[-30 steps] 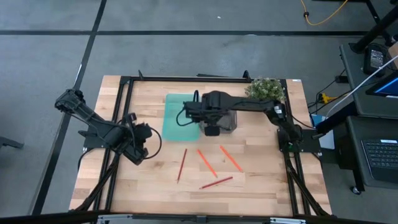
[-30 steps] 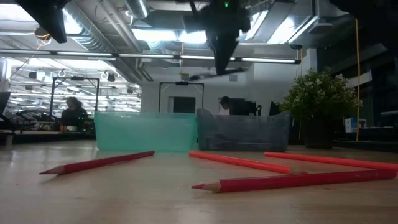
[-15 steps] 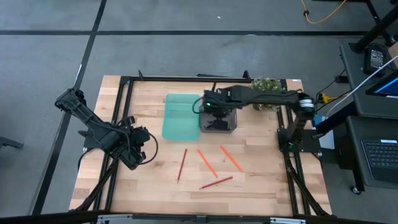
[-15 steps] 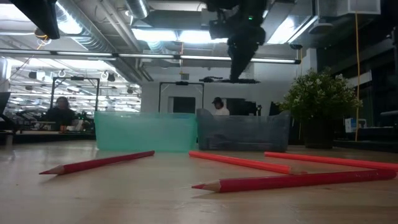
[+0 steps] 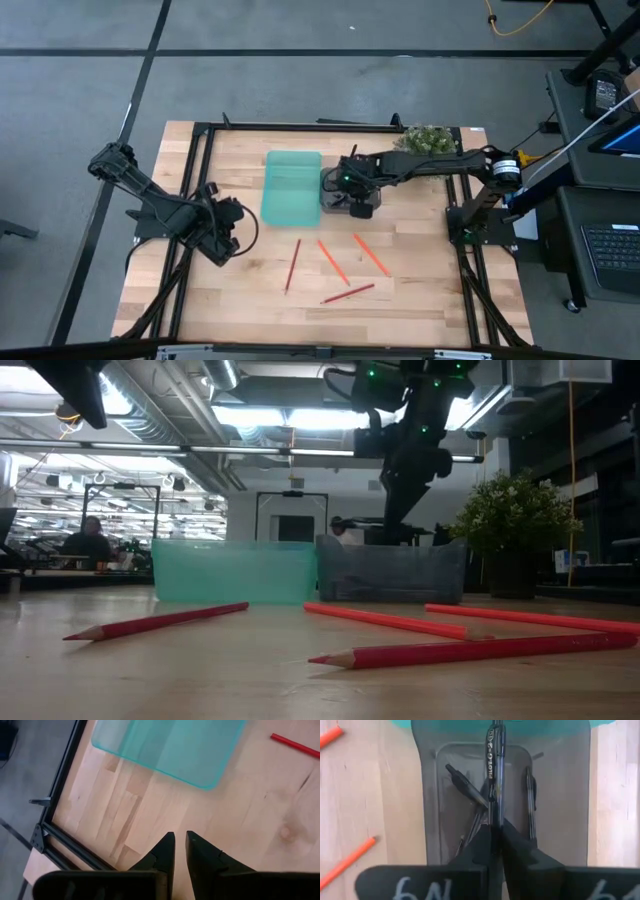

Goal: Sort pens & pencils
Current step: Put the black pen into the black bin, then put the right orange colored pencil into the green bin

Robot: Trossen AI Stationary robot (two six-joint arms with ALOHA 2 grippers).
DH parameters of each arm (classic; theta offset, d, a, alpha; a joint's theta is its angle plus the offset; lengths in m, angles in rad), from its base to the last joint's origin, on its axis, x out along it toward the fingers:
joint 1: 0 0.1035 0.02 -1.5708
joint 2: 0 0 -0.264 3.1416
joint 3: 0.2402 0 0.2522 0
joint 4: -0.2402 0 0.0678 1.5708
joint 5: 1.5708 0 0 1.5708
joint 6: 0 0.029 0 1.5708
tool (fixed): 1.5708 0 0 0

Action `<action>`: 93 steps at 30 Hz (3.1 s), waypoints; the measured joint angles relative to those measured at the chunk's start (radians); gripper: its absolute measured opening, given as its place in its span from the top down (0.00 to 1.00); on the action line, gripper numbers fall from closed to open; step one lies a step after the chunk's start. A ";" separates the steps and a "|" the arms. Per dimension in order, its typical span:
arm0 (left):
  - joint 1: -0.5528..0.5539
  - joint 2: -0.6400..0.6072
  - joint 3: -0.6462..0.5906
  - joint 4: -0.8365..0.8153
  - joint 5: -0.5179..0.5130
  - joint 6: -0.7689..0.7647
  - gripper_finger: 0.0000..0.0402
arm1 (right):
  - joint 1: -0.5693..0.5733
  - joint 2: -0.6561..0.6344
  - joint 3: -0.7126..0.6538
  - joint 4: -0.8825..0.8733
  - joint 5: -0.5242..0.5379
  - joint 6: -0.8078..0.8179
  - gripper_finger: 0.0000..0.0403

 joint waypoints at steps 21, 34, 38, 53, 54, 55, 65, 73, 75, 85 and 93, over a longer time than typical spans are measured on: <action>0.010 0.000 0.000 0.002 0.000 0.001 0.90 | -0.069 0.000 -0.147 0.175 -0.054 -0.022 0.93; 0.010 0.000 0.000 0.003 0.001 0.001 0.90 | -0.068 0.000 -0.147 0.193 -0.053 -0.021 0.85; 0.010 0.000 0.000 0.004 0.001 0.001 0.90 | -0.068 0.000 -0.147 0.199 -0.053 -0.023 0.85; 0.010 0.000 0.000 0.004 0.001 0.002 0.90 | -0.066 0.000 -0.145 0.199 -0.098 -0.017 0.84; 0.010 0.000 0.000 0.004 0.001 0.002 0.90 | -0.062 0.000 -0.137 0.190 -0.098 -0.007 0.84; 0.010 0.000 0.000 0.003 0.001 0.001 0.90 | -0.057 0.000 -0.127 0.180 -0.098 0.005 0.84; 0.010 0.000 0.000 0.021 0.001 0.002 0.90 | 0.153 0.000 0.128 -0.037 -0.167 0.170 0.84; 0.009 0.000 0.000 0.112 0.009 0.004 0.90 | 0.406 0.000 0.146 -0.079 -0.171 0.593 0.84; 0.009 0.000 0.000 0.144 0.010 0.004 0.90 | 0.457 0.000 0.123 -0.094 -0.112 0.709 0.84; 0.009 0.000 0.000 0.186 0.003 0.005 0.90 | 0.528 0.000 -0.021 -0.101 -0.073 1.064 0.84; 0.009 0.000 0.000 0.185 -0.011 0.058 0.90 | 0.427 0.000 -0.109 -0.035 -0.127 1.152 0.71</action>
